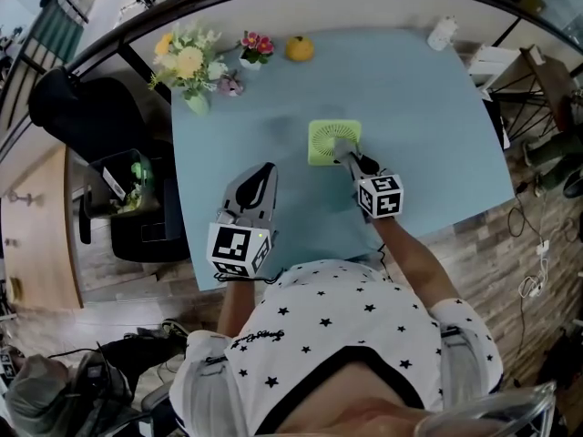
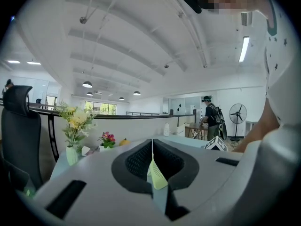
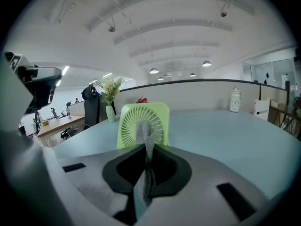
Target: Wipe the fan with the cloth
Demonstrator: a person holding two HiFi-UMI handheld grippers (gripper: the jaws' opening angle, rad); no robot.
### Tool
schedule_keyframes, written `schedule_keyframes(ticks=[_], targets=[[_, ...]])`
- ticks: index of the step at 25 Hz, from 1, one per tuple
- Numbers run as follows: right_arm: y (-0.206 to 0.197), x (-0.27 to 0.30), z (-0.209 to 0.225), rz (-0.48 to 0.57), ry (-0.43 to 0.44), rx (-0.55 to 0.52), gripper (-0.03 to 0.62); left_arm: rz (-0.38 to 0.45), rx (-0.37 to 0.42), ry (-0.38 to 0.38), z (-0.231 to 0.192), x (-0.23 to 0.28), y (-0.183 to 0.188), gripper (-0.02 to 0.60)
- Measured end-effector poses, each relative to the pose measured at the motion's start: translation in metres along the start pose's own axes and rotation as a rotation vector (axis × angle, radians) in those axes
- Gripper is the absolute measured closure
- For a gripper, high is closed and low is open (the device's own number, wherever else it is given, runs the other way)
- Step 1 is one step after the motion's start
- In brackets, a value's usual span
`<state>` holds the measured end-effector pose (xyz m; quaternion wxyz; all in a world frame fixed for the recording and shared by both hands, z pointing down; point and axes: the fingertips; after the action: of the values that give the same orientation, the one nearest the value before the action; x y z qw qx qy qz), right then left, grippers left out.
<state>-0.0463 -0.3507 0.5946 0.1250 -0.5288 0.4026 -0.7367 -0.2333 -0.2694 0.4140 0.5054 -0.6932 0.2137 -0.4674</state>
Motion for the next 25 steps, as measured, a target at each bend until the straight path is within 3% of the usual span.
schedule_keyframes(ticks=[15,20,25], targets=[[-0.017,-0.021,0.044,0.003,-0.087,0.103,0.576,-0.006,0.025,-0.031,0.011,0.005,0.004,0.549],[-0.01,-0.028,0.029,0.037,-0.047,0.092,0.576,-0.004,0.004,-0.038,0.011,0.003,0.001,0.549],[0.01,-0.024,-0.014,0.07,0.043,-0.018,0.576,0.002,-0.005,-0.025,0.007,0.0,0.001,0.549]])
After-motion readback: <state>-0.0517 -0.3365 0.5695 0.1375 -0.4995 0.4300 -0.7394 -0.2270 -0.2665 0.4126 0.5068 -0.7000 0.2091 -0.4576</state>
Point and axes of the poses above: the fingertips, and each gripper's own axes: x forward along the fingers, z to its right, y out of its top, and after that the axes turned 15 degrees about -z, right-handed
